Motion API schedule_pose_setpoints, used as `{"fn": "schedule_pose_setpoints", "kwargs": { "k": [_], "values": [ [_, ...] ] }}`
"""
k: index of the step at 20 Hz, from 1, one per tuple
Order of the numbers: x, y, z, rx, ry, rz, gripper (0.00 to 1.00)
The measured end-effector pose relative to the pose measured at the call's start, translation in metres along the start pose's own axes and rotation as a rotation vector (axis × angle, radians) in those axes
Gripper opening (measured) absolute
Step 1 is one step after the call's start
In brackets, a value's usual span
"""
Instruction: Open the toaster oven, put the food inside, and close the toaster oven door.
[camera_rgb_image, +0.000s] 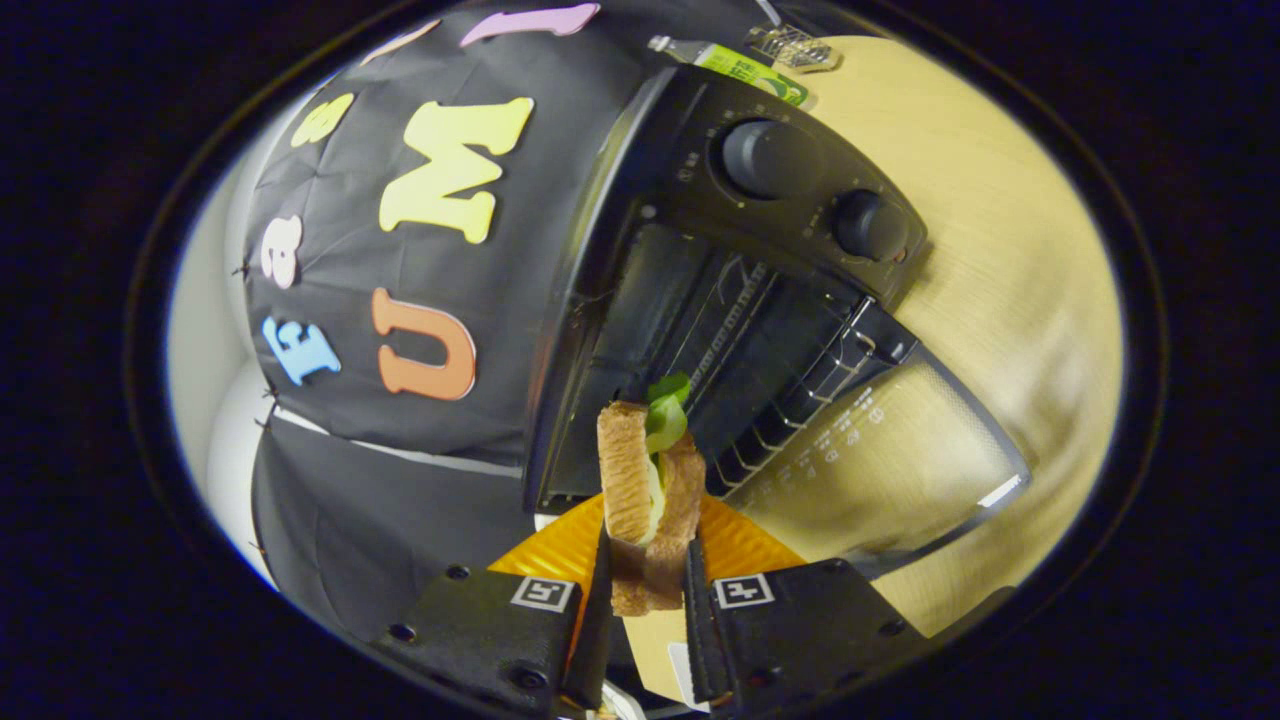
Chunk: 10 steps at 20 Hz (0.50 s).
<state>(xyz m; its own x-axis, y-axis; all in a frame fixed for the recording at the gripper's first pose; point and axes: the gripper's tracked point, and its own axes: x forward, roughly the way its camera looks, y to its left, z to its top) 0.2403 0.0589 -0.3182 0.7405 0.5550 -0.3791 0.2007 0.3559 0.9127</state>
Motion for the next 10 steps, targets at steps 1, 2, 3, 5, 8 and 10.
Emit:
{"fn": "schedule_pose_setpoints", "kwargs": {
  "k": [1,2,3,5,8,10],
  "values": [
    [0.010,-0.002,0.007,0.007,-0.012,0.007,0.37],
    [0.016,-0.002,0.012,0.007,-0.037,0.016,0.37],
    [0.023,-0.004,0.017,0.002,-0.056,0.015,0.37],
    [0.038,-0.006,0.025,0.001,-0.090,0.019,0.38],
    [0.050,-0.005,0.032,0.039,-0.117,0.039,0.38],
    [0.058,-0.007,0.033,0.027,-0.132,0.036,0.38]
  ]
}}
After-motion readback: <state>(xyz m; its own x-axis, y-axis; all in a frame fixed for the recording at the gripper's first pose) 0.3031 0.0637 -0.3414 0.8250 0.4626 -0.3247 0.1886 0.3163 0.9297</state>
